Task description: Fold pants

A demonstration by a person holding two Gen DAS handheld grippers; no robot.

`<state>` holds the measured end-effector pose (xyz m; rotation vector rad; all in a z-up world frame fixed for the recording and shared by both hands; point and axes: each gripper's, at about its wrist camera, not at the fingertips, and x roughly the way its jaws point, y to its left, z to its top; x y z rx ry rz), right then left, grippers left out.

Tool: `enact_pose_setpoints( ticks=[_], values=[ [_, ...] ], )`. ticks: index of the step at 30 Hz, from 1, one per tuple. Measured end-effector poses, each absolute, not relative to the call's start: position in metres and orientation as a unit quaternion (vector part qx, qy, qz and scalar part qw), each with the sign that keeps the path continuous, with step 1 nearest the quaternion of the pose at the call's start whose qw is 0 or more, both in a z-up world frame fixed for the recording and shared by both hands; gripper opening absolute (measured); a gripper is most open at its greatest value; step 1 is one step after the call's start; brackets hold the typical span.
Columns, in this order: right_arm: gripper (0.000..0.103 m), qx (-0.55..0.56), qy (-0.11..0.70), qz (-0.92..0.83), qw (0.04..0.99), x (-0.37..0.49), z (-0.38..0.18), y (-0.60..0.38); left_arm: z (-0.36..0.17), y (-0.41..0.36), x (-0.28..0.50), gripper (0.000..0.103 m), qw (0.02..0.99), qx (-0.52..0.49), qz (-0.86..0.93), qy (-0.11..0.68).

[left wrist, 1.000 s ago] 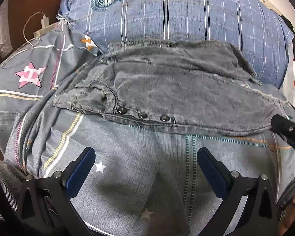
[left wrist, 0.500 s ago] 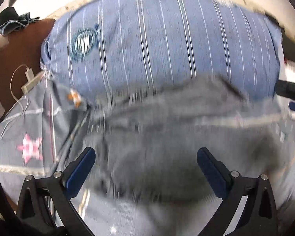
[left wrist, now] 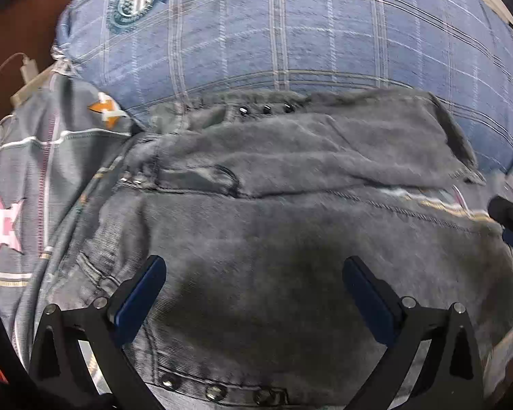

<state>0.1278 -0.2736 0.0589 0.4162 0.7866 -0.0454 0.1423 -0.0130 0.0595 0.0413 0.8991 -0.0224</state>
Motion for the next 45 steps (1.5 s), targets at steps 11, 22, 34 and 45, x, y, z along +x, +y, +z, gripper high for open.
enact_pose_setpoints(
  ticks=[11,22,34,45],
  values=[
    [0.09,0.199,0.355,-0.02,0.913,0.108,0.07,-0.27,0.072,-0.021,0.126,0.103,0.909,0.043,-0.019,0.414],
    [0.085,0.276,0.342,-0.024,0.898,0.105,0.078,-0.314,0.065,-0.026,0.128,0.103,0.903,0.022,-0.053,0.426],
    [0.085,0.503,0.372,-0.036,0.779,0.26,0.042,-0.409,0.063,-0.027,0.135,0.103,0.895,0.004,-0.063,0.442],
    [0.014,0.543,0.352,-0.101,0.756,0.313,0.027,-0.445,0.062,-0.026,0.137,0.103,0.89,-0.002,-0.07,0.451]
  ],
)
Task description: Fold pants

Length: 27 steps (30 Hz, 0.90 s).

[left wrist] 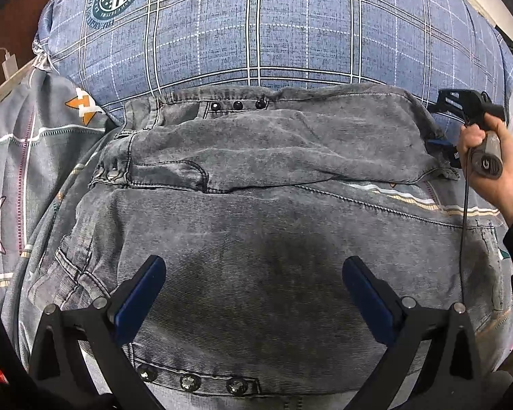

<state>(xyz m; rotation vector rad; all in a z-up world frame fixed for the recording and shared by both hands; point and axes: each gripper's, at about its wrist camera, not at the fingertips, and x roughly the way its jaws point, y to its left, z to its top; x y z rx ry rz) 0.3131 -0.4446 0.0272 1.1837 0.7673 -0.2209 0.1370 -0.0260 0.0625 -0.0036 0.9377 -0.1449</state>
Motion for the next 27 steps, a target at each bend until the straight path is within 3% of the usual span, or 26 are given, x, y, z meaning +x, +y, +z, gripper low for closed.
enact_pose_setpoints(
  ticks=[1,10,15,18,23,27],
  values=[
    [0.008,0.532,0.356,-0.102,0.761,0.31,0.034,-0.444,0.064,-0.027,0.136,0.103,0.891,0.001,-0.069,0.449],
    [0.005,0.394,0.346,-0.037,0.85,0.212,0.134,-0.387,0.069,-0.017,0.135,0.103,0.877,-0.064,-0.118,0.461],
    [0.006,0.43,0.331,-0.033,0.839,0.131,0.071,-0.37,0.064,-0.011,0.142,0.103,0.844,-0.137,-0.174,0.489],
    [0.005,0.475,0.367,-0.022,0.799,0.129,0.032,-0.378,0.069,-0.019,0.161,0.103,0.825,-0.157,-0.183,0.511],
    [0.005,0.455,0.324,-0.012,0.829,0.117,0.061,-0.382,0.086,-0.05,0.21,0.103,0.812,-0.162,-0.16,0.537],
    [0.006,0.415,0.341,-0.041,0.842,0.104,0.06,-0.378,0.084,-0.098,0.246,0.103,0.805,-0.137,-0.169,0.551]
  ],
)
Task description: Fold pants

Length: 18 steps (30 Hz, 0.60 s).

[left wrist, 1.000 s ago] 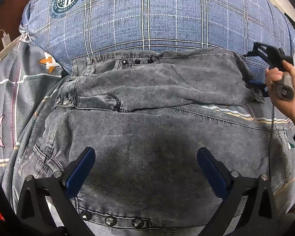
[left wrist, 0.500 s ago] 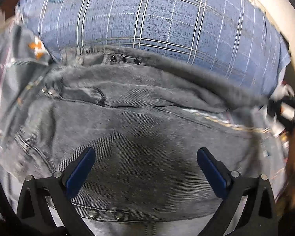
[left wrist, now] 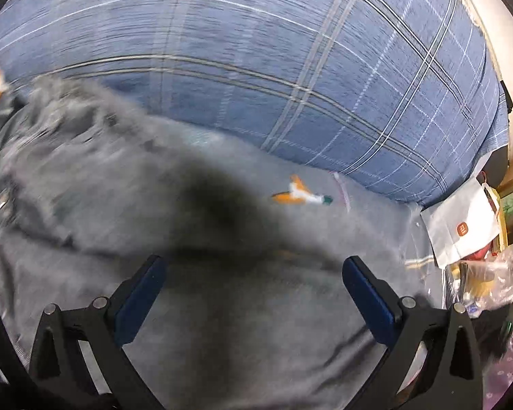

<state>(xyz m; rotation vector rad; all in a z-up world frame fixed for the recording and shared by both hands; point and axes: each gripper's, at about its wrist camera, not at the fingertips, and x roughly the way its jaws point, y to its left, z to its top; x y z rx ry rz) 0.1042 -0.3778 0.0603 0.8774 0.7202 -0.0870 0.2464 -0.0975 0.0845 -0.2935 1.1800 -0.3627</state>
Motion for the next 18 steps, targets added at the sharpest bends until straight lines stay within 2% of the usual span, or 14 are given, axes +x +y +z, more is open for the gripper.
enact_pose_setpoints(
  ticks=[1,4,6,7,8,11,13,18],
  values=[
    [0.006,0.431,0.346,-0.036,0.833,0.104,0.053,-0.379,0.081,-0.113,0.255,0.102,0.81,-0.11,-0.155,0.554],
    [0.006,0.45,0.353,-0.028,0.82,0.102,0.042,-0.385,0.063,-0.135,0.276,0.089,0.801,-0.07,-0.098,0.587],
    [0.006,0.454,0.354,-0.023,0.817,0.101,0.038,-0.388,0.053,-0.142,0.288,0.063,0.795,-0.046,-0.077,0.6],
    [0.006,0.455,0.358,-0.022,0.815,0.101,0.037,-0.39,0.05,-0.143,0.294,0.029,0.789,-0.044,-0.071,0.609],
    [0.006,0.456,0.362,-0.022,0.812,0.103,0.035,-0.392,0.049,-0.142,0.293,0.009,0.786,-0.052,-0.069,0.612],
    [0.006,0.481,0.368,-0.017,0.796,0.109,0.025,-0.409,0.072,-0.129,0.285,0.009,0.796,-0.112,-0.085,0.588],
    [0.006,0.509,0.342,0.0,0.79,0.111,0.025,-0.424,0.094,-0.125,0.274,0.009,0.806,-0.129,-0.101,0.569],
    [0.006,0.467,0.266,0.034,0.843,0.073,0.083,-0.428,0.125,-0.107,0.233,0.004,0.794,-0.193,-0.149,0.557]
  ],
)
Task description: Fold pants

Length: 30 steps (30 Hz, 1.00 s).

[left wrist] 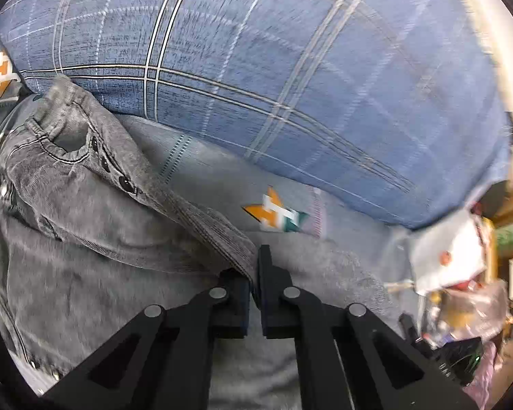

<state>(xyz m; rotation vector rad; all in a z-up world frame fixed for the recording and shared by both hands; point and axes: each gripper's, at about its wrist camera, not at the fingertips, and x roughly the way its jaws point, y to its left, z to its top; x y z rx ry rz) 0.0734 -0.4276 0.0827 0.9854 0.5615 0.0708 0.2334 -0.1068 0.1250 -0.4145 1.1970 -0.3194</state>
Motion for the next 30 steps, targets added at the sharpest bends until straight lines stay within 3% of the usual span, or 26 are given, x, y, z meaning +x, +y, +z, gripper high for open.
enact_pose_setpoints(
  ticks=[4,9,14,20,22,24,26,27,28,29,30],
  values=[
    [0.007,0.428,0.288,-0.006,0.857,0.047,0.092,-0.413,0.118,-0.096,0.186,0.004,0.795,-0.187,-0.189,0.545],
    [0.008,0.502,0.398,-0.06,0.766,0.027,0.004,-0.402,0.056,-0.091,0.142,0.003,0.771,-0.157,-0.165,0.594],
    [0.008,0.502,0.356,-0.046,0.787,0.015,0.019,-0.404,0.056,-0.071,0.127,0.003,0.76,-0.214,-0.194,0.583],
    [0.006,0.447,0.339,-0.068,0.825,0.0,0.046,-0.382,0.062,-0.076,0.119,0.003,0.781,-0.195,-0.191,0.561],
    [0.006,0.428,0.357,-0.091,0.825,0.0,0.034,-0.376,0.053,-0.079,0.122,0.003,0.781,-0.187,-0.191,0.564],
    [0.014,0.445,0.432,-0.101,0.778,0.021,-0.002,-0.378,0.041,-0.084,0.122,0.004,0.786,-0.143,-0.176,0.576],
    [0.014,0.486,0.413,-0.092,0.765,0.015,-0.009,-0.386,0.034,-0.088,0.12,0.007,0.792,-0.118,-0.166,0.575],
    [0.026,0.473,0.408,-0.102,0.775,0.014,-0.002,-0.386,0.037,-0.087,0.118,0.008,0.794,-0.121,-0.174,0.569],
    [0.034,0.459,0.398,-0.109,0.787,0.014,0.006,-0.384,0.04,-0.084,0.116,0.02,0.795,-0.124,-0.183,0.565],
    [0.057,0.45,0.388,-0.116,0.796,0.012,0.014,-0.382,0.044,-0.08,0.114,0.042,0.796,-0.128,-0.193,0.559],
    [0.076,0.429,0.377,-0.135,0.809,0.01,0.025,-0.377,0.049,-0.074,0.113,0.052,0.8,-0.132,-0.198,0.55]
  ],
)
